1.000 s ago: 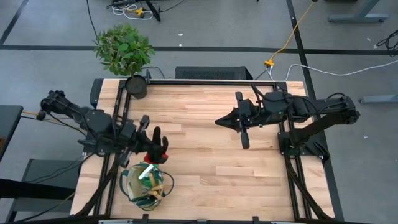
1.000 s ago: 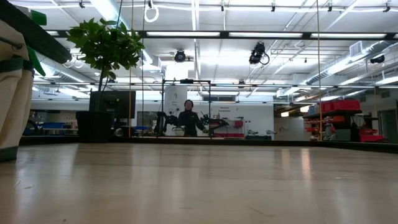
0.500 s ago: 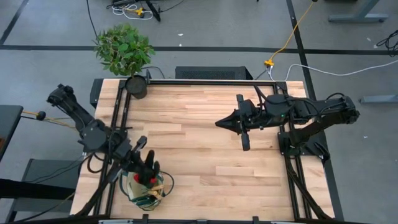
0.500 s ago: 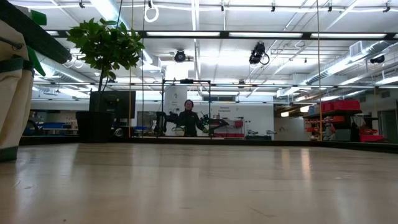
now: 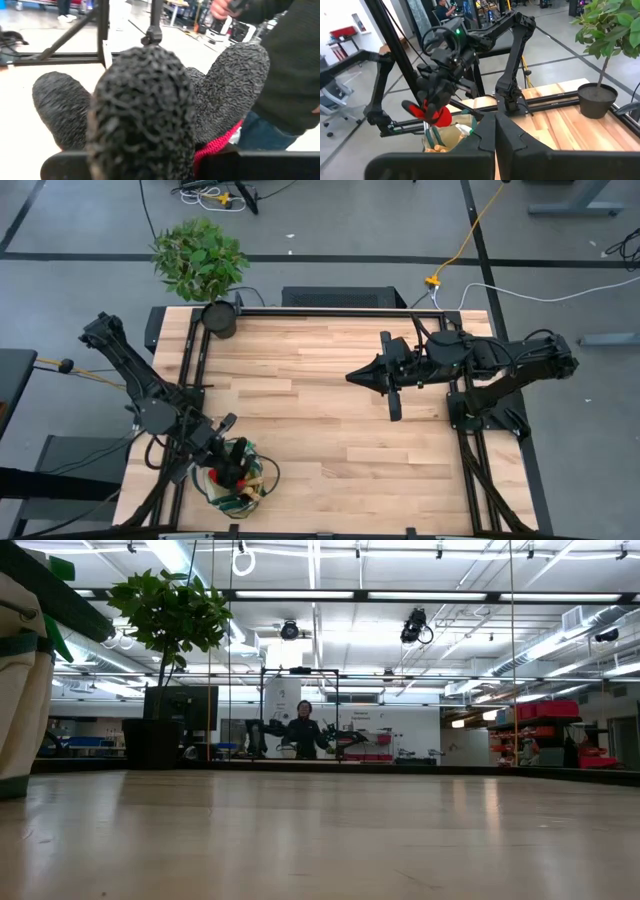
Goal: Pick & Place Garden tools in Gardening bag
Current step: Put the gloves into the gardening bag
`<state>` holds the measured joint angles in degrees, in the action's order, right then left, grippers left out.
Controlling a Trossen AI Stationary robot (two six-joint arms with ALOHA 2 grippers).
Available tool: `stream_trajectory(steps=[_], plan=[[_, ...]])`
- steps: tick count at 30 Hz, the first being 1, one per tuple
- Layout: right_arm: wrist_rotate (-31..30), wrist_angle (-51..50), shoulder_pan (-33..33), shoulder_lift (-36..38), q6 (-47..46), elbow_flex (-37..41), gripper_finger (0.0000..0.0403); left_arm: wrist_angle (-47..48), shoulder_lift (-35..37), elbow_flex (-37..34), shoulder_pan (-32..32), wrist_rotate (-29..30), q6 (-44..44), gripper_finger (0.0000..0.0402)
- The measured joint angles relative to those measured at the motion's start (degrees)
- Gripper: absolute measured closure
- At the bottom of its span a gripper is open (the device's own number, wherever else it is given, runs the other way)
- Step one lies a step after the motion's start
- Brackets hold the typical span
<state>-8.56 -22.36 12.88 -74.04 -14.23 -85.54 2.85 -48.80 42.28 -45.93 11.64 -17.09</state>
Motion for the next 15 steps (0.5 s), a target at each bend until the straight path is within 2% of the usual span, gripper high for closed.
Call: stream_trajectory(steps=[7,15], plan=[[0.0,2.4,0.0,0.0,-0.5,0.0,0.0401,-4.5,0.0,-1.8,0.5,-3.5,2.7,0.0386],[0.0,4.1,0.0,0.0,-0.5,0.0,0.0401,-13.3,-1.1,-8.8,0.4,-4.0,2.4,0.0386]])
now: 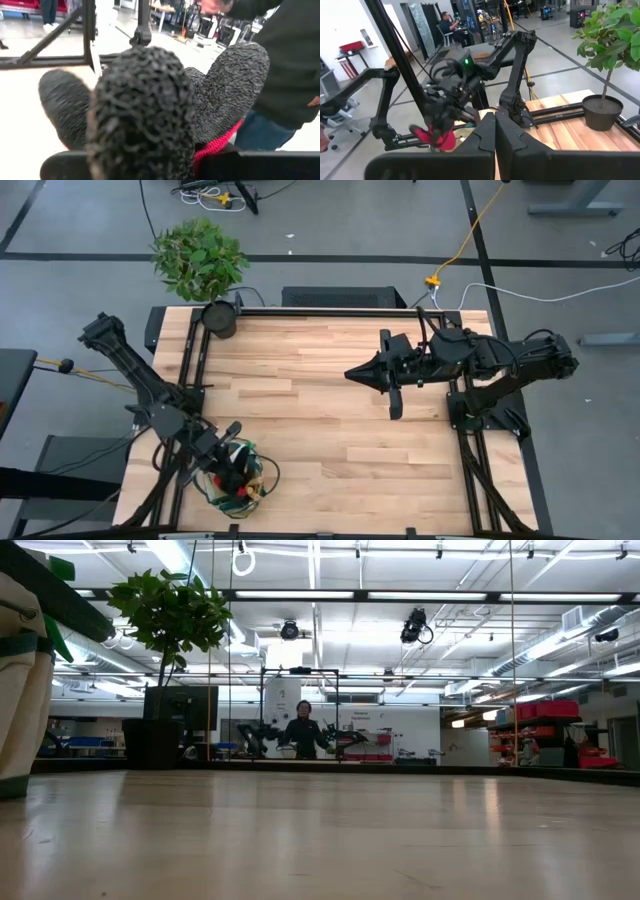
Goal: Pick & Place Garden tools in Gardening bag
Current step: Put the gloves into the gardening bag
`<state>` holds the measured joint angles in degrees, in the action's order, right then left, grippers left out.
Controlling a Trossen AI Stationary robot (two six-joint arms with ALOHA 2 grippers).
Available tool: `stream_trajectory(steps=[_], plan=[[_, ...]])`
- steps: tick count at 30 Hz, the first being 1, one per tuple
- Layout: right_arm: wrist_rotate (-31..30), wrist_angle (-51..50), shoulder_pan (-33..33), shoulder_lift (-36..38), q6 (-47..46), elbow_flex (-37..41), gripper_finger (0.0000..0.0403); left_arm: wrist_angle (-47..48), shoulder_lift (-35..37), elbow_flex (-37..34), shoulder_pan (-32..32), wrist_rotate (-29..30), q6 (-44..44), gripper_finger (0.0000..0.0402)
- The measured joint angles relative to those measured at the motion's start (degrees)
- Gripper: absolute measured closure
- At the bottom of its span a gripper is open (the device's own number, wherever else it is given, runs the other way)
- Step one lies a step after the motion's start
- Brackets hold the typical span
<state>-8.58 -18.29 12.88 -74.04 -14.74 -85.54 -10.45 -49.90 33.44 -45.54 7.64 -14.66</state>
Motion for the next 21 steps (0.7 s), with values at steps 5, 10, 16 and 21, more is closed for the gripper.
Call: stream_trajectory(steps=[5,10,16,21], plan=[[0.0,0.4,0.0,0.0,-0.2,0.0,0.0401,-0.5,0.0,-2.9,-0.3,-0.1,0.1,0.0385],[0.0,0.4,0.0,0.0,-1.1,0.0,0.0401,-1.2,0.0,-4.6,-0.3,0.0,-1.2,0.0383],[0.0,0.4,0.0,0.0,-1.1,0.0,0.0401,-1.7,0.0,-5.1,-0.3,0.0,-1.2,0.0382],[0.0,0.4,0.0,0.0,-1.1,0.0,0.0401,-1.7,0.0,-5.1,-0.3,-0.8,-2.7,0.0363]])
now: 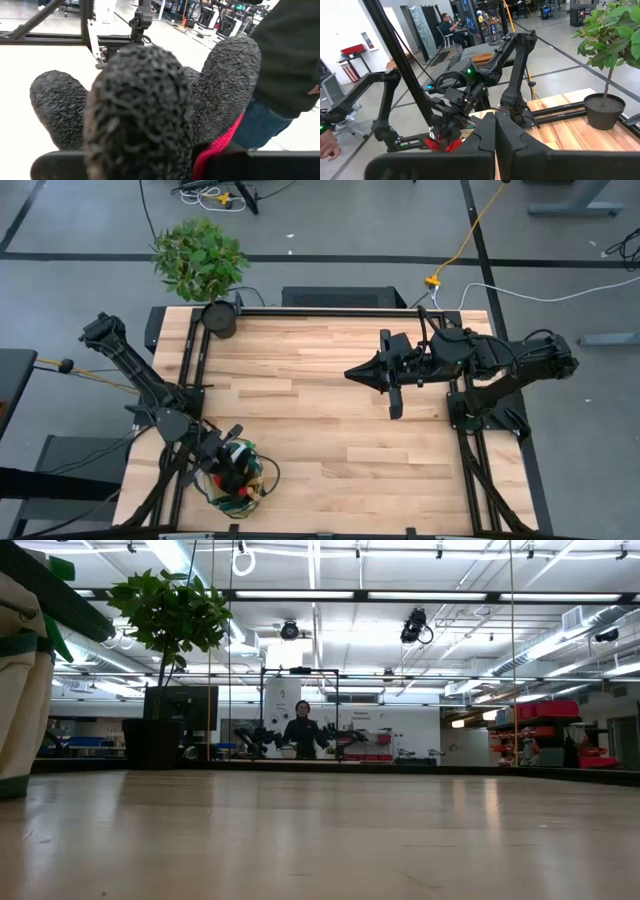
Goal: Pick & Place Garden tools in Gardening bag
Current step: Put the gloves into the gardening bag
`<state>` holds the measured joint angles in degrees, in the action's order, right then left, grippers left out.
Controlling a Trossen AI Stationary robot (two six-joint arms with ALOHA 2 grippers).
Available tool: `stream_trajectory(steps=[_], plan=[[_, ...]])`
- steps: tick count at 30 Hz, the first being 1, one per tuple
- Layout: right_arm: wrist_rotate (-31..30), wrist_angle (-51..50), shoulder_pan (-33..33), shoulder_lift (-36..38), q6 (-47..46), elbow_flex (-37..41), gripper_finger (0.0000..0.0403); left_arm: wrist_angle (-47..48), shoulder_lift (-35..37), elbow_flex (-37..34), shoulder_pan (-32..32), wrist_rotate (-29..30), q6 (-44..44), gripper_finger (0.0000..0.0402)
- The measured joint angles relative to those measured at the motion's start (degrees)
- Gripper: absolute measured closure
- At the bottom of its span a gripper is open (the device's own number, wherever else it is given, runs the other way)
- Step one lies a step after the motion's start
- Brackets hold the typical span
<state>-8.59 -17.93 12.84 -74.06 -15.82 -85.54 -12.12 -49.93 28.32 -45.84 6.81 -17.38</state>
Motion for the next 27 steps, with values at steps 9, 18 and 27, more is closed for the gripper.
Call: stream_trajectory(steps=[9,18,27], plan=[[0.0,0.0,0.0,0.0,0.0,0.0,0.0401,3.4,-0.1,0.0,0.0,-2.2,0.0,0.0339],[0.0,0.0,0.0,0.0,0.4,0.0,0.0401,4.3,-0.1,0.0,0.0,0.6,0.0,0.0265],[0.0,0.0,0.0,0.0,2.4,0.0,0.0401,2.6,-0.1,0.0,0.8,1.5,-5.1,0.0203]])
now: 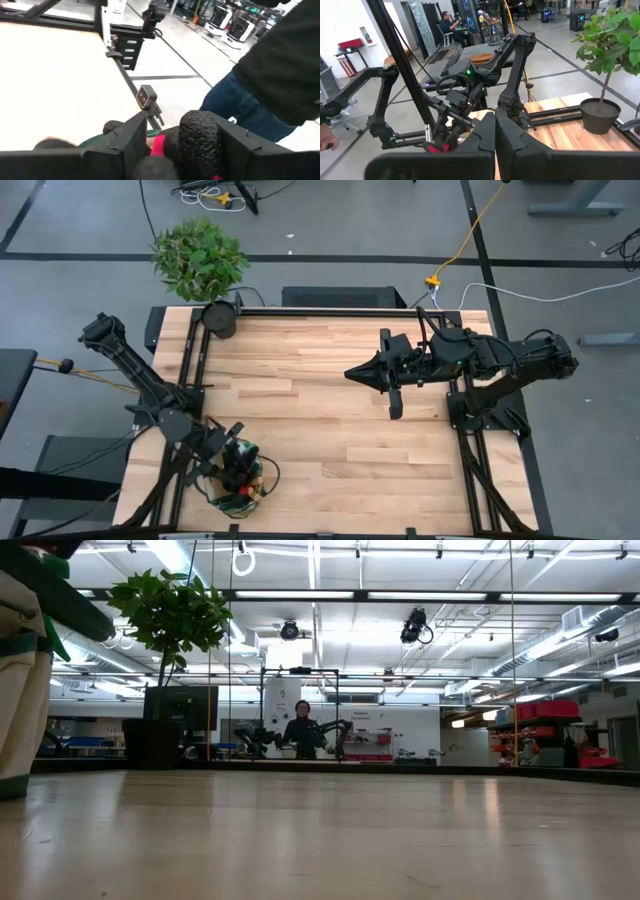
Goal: Pick & Place Garden tools in Gardening bag
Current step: Put the gloves into the gardening bag, then return to Home Position
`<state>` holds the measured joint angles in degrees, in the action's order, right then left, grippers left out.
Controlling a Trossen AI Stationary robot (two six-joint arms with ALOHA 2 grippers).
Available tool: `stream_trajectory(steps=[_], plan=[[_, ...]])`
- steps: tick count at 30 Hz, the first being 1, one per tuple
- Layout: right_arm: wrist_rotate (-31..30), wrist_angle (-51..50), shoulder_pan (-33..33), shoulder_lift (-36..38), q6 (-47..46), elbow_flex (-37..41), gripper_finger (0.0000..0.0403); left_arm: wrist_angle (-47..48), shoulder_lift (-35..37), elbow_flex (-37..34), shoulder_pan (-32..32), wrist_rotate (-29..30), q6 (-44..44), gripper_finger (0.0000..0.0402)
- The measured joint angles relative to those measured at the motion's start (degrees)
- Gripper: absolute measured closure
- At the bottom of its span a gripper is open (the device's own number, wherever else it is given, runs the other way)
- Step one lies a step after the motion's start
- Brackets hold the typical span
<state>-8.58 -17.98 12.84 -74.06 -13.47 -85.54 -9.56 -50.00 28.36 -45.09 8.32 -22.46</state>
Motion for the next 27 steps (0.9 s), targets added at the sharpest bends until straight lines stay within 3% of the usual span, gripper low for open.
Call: stream_trajectory(steps=[11,21,27], plan=[[0.0,0.0,0.0,0.0,0.7,0.0,0.0401,0.3,0.0,2.1,0.0,0.0,-0.5,0.0196],[0.5,-0.1,0.0,0.0,0.7,0.0,0.0401,3.2,0.0,7.6,0.0,-1.0,3.4,0.0228],[0.5,-0.1,0.0,0.0,0.7,0.0,0.0401,3.3,0.0,9.1,0.2,-0.6,5.6,0.0267]])
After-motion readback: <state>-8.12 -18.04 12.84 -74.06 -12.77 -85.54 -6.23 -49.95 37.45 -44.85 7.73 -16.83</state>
